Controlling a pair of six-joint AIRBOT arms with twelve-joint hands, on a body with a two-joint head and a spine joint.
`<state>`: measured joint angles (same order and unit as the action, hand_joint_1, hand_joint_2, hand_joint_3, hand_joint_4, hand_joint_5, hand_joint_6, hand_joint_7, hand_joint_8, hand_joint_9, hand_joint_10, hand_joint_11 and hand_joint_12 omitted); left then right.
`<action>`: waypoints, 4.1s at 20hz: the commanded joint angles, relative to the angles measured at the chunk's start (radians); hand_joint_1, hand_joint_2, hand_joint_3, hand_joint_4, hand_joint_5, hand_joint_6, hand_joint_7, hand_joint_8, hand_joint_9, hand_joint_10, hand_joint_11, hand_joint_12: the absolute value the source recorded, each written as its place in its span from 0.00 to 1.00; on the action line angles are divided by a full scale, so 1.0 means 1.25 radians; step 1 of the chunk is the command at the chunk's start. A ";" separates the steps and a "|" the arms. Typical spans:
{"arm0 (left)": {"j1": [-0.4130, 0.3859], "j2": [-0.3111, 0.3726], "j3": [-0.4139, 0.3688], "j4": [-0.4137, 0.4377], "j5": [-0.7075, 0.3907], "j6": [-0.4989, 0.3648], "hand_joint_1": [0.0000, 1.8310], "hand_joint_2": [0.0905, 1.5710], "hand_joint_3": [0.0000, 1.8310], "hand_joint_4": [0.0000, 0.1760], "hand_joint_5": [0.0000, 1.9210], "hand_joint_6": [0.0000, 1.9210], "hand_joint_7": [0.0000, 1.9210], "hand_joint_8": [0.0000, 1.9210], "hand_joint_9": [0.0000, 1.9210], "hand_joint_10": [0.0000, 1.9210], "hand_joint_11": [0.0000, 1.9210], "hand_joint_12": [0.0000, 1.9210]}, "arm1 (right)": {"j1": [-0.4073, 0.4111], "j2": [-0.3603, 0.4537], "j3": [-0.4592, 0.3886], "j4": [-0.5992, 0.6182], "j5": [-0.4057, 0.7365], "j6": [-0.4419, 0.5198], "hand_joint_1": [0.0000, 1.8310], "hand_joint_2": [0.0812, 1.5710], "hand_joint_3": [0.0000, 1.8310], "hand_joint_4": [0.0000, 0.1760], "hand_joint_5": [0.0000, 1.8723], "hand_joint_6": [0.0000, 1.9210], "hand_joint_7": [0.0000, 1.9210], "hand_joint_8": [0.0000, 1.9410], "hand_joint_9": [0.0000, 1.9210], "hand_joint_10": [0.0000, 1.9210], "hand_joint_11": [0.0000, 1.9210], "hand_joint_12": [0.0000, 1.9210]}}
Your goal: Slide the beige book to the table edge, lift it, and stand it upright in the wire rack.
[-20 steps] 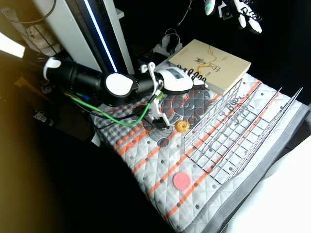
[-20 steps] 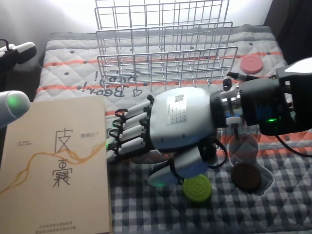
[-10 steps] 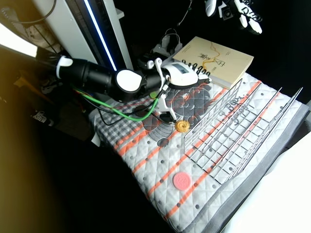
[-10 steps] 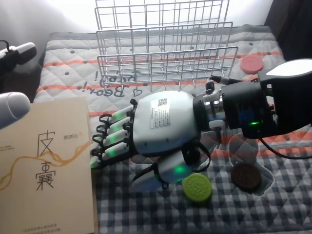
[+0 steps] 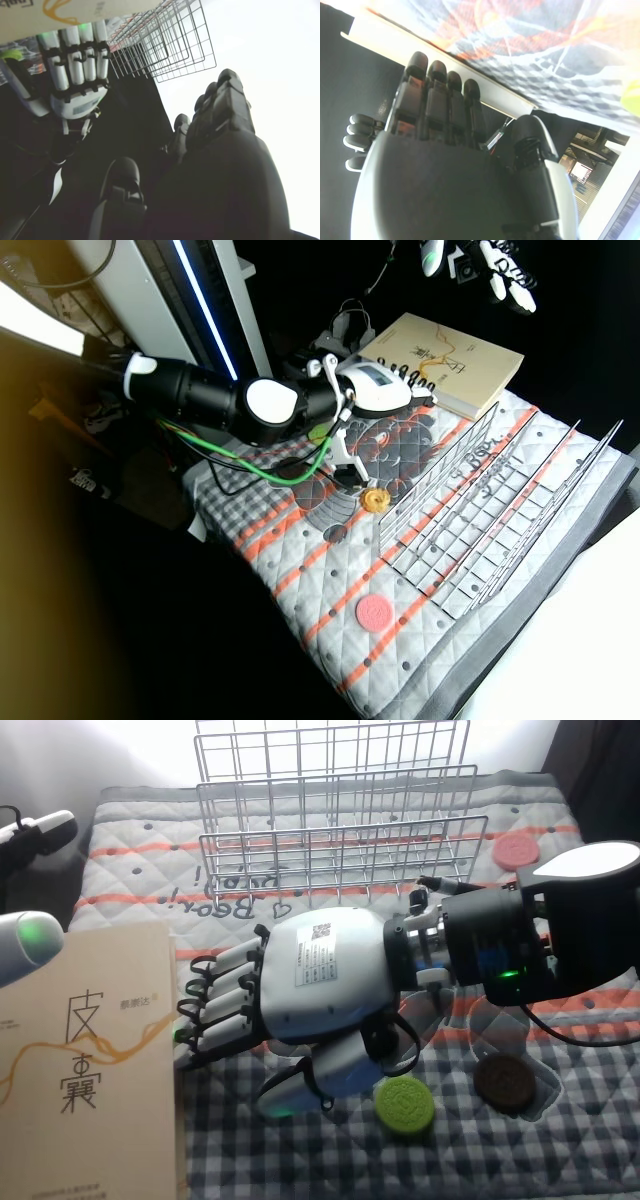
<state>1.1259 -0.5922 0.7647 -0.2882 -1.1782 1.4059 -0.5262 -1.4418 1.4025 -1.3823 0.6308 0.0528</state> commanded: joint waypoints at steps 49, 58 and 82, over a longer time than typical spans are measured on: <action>0.161 -0.006 -0.017 -0.121 -0.273 -0.152 0.06 0.81 0.00 0.93 0.05 0.00 0.00 0.00 0.00 0.00 0.00 0.00 | 0.024 0.228 -0.124 0.236 0.118 -0.056 0.00 0.91 0.00 0.00 0.09 0.00 0.07 0.00 0.06 0.00 0.00 0.32; 0.411 -0.093 0.038 -0.276 -0.400 -0.508 0.34 0.65 0.00 0.64 0.09 0.00 0.05 0.00 0.05 0.00 0.06 0.02 | -0.100 0.400 -0.221 0.765 0.321 -0.399 0.00 0.92 0.00 0.00 0.11 0.00 0.12 0.00 0.13 0.01 0.00 0.35; 0.346 -0.251 0.325 -0.115 0.044 -0.915 0.20 0.53 0.00 1.00 0.01 0.00 0.07 0.00 0.05 0.00 0.00 0.33 | -0.185 0.464 -0.256 0.884 0.399 -0.464 0.05 0.91 0.00 0.00 0.16 0.00 0.18 0.00 0.16 0.00 0.08 0.15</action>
<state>1.5589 -0.9081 1.1725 -0.3767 -1.0283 0.2546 -0.7700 -0.8635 1.0851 -0.3119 1.0164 -0.5282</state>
